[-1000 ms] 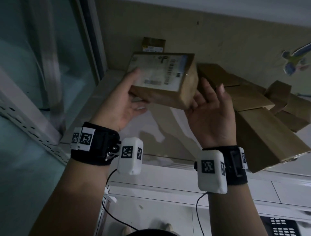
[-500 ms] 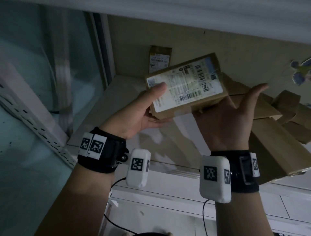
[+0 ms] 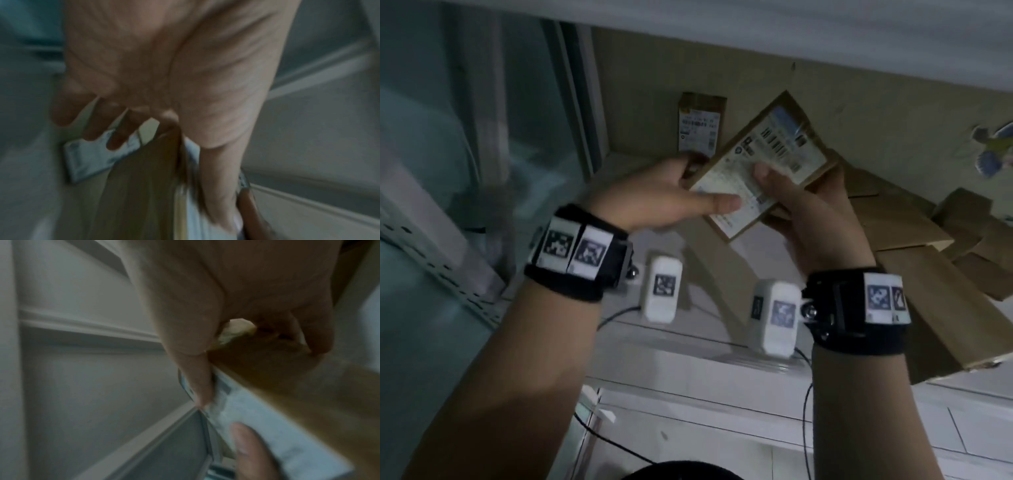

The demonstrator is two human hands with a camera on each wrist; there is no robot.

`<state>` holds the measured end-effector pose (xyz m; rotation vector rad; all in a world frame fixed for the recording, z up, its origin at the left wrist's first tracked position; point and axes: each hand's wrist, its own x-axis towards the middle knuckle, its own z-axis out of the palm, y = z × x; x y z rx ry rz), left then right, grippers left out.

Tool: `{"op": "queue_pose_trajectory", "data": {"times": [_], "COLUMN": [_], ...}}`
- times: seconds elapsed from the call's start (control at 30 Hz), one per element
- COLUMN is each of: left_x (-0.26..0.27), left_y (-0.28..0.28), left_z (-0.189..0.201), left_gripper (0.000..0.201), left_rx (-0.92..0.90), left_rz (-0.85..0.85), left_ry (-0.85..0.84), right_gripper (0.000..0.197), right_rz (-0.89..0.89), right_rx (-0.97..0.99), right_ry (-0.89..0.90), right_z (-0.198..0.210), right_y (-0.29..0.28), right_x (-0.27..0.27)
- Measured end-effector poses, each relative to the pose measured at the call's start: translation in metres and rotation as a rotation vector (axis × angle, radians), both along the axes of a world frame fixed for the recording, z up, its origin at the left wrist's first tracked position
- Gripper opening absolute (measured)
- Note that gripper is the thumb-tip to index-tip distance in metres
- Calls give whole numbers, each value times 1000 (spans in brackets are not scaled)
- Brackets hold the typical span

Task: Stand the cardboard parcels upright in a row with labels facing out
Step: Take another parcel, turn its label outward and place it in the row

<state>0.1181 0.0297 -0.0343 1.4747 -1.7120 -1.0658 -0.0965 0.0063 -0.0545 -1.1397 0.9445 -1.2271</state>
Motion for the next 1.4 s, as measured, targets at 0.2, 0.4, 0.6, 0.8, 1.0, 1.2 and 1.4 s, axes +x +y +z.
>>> {"op": "queue_pose_trajectory", "data": {"times": [0.2,0.4,0.6,0.8,1.0,1.2,1.4], "left_x": [6,6,13,9,13,11,12], "left_y": [-73,-171,-184,-184,-192,-193,-184], "left_z": [46,25,28,45,37,27,9], "left_gripper": [128,113,77,83,68,73,58], "left_rx": [-223,-143,-166,-164,-213,-211,-365], "left_rz": [139,195,128,162,178,203,124], "left_ry": [-374,-590,-738,-807,-801,-722,-653], "right_gripper": [116,127,128,126,122,99,68], "right_rz": [-24,70,79,-22,-94,-163,-179], "right_rx": [-62,-12,-25,-48,-101,9,85], "right_ry": [356,707,873,914,1049,1044,960], "right_z": [26,11,15,3,9,3,2], "right_y": [-45,-93,-125,-142,-163,-170,-157], "right_x": [6,22,29,34,42,51,48]}}
